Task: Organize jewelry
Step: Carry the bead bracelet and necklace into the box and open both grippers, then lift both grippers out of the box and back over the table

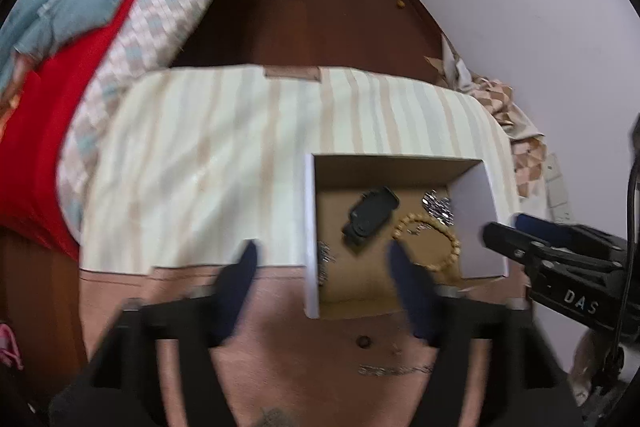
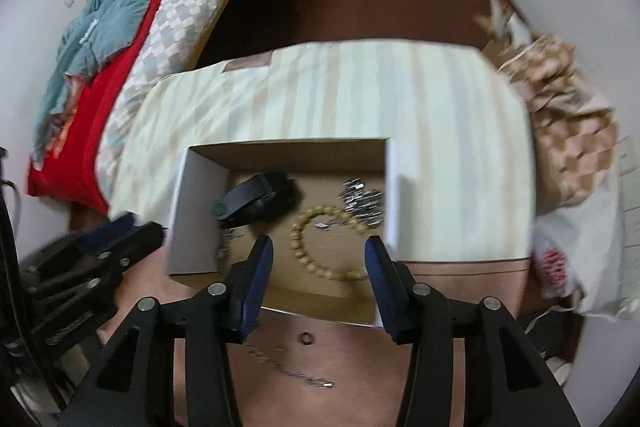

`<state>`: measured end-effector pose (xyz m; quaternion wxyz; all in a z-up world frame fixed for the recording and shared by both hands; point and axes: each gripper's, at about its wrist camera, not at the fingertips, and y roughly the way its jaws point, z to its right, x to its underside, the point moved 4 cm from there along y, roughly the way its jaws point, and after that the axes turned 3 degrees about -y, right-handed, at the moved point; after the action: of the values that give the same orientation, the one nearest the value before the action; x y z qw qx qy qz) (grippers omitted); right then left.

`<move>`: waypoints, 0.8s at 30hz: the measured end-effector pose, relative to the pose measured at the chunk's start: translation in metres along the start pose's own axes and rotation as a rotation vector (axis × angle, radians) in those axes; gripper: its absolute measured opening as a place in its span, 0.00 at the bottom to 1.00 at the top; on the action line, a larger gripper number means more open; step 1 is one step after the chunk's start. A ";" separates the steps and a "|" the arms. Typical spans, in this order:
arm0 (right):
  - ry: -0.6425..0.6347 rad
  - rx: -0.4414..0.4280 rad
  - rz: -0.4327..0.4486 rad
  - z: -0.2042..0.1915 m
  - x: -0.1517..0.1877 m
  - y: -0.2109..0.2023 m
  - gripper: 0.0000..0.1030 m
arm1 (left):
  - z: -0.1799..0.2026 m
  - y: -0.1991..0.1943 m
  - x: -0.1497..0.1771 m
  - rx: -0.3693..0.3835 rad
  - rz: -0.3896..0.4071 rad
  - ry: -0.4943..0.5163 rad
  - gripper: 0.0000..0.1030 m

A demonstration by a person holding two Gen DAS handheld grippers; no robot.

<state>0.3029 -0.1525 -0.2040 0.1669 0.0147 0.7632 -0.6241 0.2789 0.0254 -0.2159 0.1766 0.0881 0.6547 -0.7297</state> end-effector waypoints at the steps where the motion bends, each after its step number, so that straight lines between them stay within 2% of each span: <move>1: -0.013 0.057 0.016 0.002 0.001 -0.004 0.59 | -0.001 -0.003 0.000 -0.023 0.022 0.010 0.72; 3: -0.038 0.149 0.044 0.004 0.005 -0.010 0.74 | -0.002 -0.006 0.000 -0.081 0.059 0.031 0.77; 5: -0.046 0.203 0.061 0.006 0.009 -0.012 0.90 | -0.003 -0.007 0.002 -0.115 0.082 0.043 0.93; 8: -0.048 0.216 0.058 0.006 0.018 -0.011 0.99 | -0.006 -0.008 0.009 -0.143 0.101 0.055 1.00; 17: -0.034 0.231 0.148 -0.004 0.033 -0.036 0.99 | -0.009 -0.033 0.026 -0.164 0.141 0.042 1.00; 24: -0.034 0.251 0.268 -0.019 0.047 -0.092 0.99 | -0.001 -0.085 0.039 -0.156 0.233 0.053 1.00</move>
<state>0.2329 -0.1636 -0.1263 0.2582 0.1265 0.6677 -0.6867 0.2114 0.0280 -0.1515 0.2489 0.1686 0.6993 -0.6486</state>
